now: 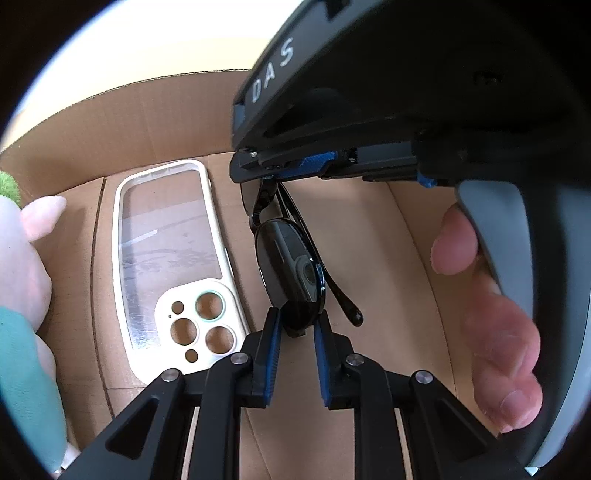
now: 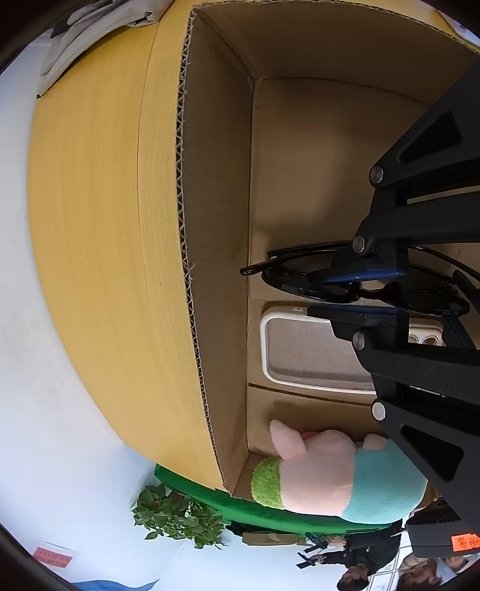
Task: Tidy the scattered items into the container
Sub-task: 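Open the right gripper to release the sunglasses inside the box, then withdraw the right tool and move the left tool toward the pink glitter pen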
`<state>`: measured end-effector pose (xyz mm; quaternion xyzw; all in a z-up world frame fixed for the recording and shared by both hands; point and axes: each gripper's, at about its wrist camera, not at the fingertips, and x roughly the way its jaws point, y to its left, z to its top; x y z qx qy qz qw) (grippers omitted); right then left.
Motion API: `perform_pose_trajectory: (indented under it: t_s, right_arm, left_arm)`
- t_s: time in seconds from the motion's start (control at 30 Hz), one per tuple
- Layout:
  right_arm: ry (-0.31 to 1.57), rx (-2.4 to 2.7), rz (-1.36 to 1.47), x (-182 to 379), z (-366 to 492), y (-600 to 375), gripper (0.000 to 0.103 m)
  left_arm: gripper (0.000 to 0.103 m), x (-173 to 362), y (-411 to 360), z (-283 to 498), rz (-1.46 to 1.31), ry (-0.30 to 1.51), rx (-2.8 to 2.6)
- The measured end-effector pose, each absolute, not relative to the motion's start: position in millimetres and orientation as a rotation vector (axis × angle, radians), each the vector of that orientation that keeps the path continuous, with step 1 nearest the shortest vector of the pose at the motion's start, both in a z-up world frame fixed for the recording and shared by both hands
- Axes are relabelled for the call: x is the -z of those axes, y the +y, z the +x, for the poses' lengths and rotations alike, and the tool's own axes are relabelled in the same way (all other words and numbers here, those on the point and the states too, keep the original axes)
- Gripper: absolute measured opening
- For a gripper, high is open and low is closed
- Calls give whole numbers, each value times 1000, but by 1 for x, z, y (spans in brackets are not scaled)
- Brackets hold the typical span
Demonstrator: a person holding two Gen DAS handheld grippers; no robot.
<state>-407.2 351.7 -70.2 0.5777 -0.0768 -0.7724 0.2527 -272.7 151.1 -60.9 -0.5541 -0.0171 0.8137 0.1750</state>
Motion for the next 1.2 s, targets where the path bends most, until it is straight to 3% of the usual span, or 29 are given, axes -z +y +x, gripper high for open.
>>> perform_pose_trajectory:
  t_s: [0.03,0.1,0.17,0.33,0.4,0.47,0.57,0.7,0.87,1.2]
  right_arm:
    - [-216,2104,1559,68,-407,353,29]
    - [-248,2115,1516,57,-403,357,52]
    - [-268,2137,1470,41,-398,363,60]
    - [-267,2238,1303,-13,-360,386,83]
    - [-219,2298,1215,-35,-327,397,96]
    - [-148,2344,1143,-49,-285,404,101]
    - [-67,2408,1092,-49,-231,411,103]
    - [32,2465,1099,-29,-171,408,103]
    - [22,2512,1068,-18,-120,406,103]
    - [79,2584,1002,-25,-75,400,103]
  left_arm:
    - [19,57,150,-270,-1562,-46,-2321]
    - [26,47,145,-265,-1536,-72,-2344]
    - [40,32,139,-255,-1495,-105,-2366]
    - [51,-18,125,-203,-1301,-60,-2479]
    - [58,-35,117,-174,-1215,-37,-2527]
    - [68,-47,110,-152,-1131,4,-2577]
    - [78,-45,94,-128,-1030,81,-2655]
    - [78,-49,80,-109,-991,48,-2698]
    - [78,-57,49,-69,-971,-31,-2748]
    - [78,-45,23,-28,-934,-31,-2806]
